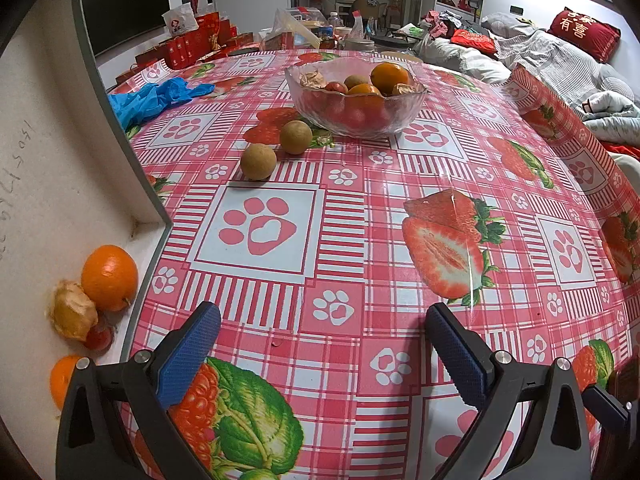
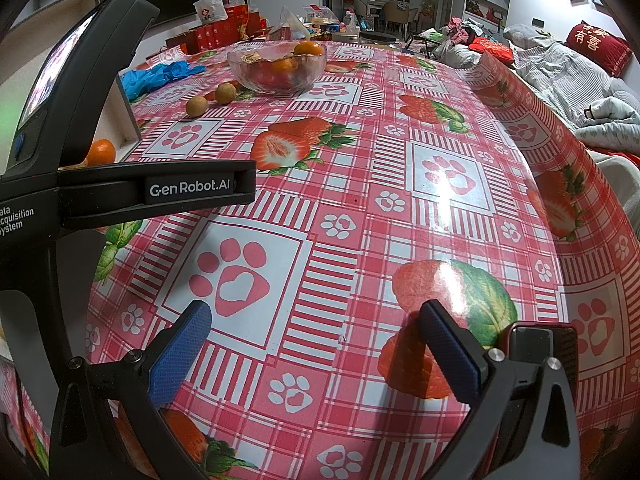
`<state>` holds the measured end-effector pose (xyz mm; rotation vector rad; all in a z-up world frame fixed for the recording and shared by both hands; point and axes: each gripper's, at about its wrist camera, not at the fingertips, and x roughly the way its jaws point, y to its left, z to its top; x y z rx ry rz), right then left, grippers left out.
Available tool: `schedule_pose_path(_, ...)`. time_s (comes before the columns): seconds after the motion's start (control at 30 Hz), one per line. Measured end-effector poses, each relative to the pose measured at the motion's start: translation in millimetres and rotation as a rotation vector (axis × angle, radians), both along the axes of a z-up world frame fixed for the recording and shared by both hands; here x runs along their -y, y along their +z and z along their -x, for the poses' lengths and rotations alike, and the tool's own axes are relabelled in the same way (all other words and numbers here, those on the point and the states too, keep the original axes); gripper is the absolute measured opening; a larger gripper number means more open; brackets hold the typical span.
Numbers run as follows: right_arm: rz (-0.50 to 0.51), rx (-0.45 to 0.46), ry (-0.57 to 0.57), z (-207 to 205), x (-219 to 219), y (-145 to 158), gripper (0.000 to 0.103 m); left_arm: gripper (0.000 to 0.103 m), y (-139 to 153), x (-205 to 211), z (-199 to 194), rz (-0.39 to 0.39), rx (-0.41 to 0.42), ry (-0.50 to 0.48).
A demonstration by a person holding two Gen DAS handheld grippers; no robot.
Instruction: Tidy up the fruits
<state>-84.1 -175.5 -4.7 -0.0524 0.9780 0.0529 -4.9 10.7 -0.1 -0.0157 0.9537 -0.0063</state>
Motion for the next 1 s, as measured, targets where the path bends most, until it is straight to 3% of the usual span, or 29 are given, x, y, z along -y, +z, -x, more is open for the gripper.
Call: schedule_pose_path(1.0, 0.000, 0.000, 0.000, 0.0, 0.1, 0.0, 0.103, 0.103, -0.6, 7.2, -5.1, 0.000, 0.000, 0.001)
